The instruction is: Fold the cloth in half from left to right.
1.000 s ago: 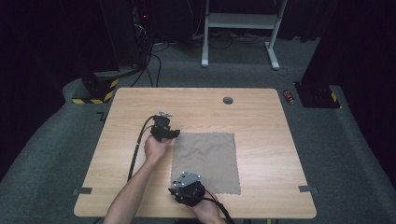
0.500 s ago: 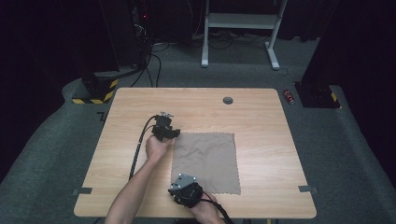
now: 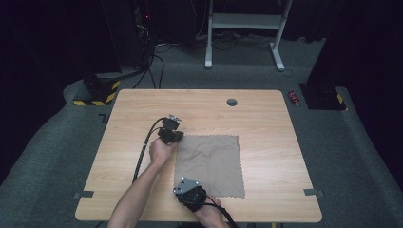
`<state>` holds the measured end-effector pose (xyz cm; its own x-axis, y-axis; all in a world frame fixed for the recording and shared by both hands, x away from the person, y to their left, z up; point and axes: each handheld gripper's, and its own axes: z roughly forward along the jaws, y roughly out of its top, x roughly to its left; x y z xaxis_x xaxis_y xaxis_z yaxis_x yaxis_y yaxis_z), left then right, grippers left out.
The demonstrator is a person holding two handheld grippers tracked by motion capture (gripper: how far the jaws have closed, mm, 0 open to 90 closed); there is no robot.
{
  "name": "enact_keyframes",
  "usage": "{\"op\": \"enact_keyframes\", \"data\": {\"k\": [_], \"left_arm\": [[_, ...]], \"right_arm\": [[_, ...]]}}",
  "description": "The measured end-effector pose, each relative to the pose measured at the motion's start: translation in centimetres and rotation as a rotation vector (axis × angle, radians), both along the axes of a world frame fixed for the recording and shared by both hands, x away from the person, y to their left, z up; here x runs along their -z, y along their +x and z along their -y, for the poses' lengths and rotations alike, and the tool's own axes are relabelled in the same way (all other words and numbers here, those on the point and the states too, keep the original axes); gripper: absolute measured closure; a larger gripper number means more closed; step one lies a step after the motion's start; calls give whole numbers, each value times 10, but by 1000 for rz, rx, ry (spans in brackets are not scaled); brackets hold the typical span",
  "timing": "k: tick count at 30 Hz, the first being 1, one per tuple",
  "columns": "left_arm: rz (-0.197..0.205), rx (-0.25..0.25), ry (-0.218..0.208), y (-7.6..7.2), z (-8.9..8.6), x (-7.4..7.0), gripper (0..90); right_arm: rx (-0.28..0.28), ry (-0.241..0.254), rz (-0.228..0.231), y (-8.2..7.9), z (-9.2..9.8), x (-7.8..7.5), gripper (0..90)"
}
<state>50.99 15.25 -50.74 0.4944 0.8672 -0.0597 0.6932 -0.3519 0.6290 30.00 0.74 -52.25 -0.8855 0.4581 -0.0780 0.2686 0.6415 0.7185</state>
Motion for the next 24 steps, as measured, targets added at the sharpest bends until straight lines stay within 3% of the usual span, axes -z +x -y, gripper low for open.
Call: {"op": "enact_keyframes", "data": {"k": [8, 15, 24], "left_arm": [[7, 0, -39, 0, -8, -8, 895], [8, -8, -69, -1, -14, -14, 896], [12, -21, -75, -1, -27, -21, 897]], "right_arm": [[-4, 12, -12, -1, 2, -2, 894], [-14, 34, 5, -3, 2, -13, 896], [-30, 43, 0, -2, -1, -20, 899]]}}
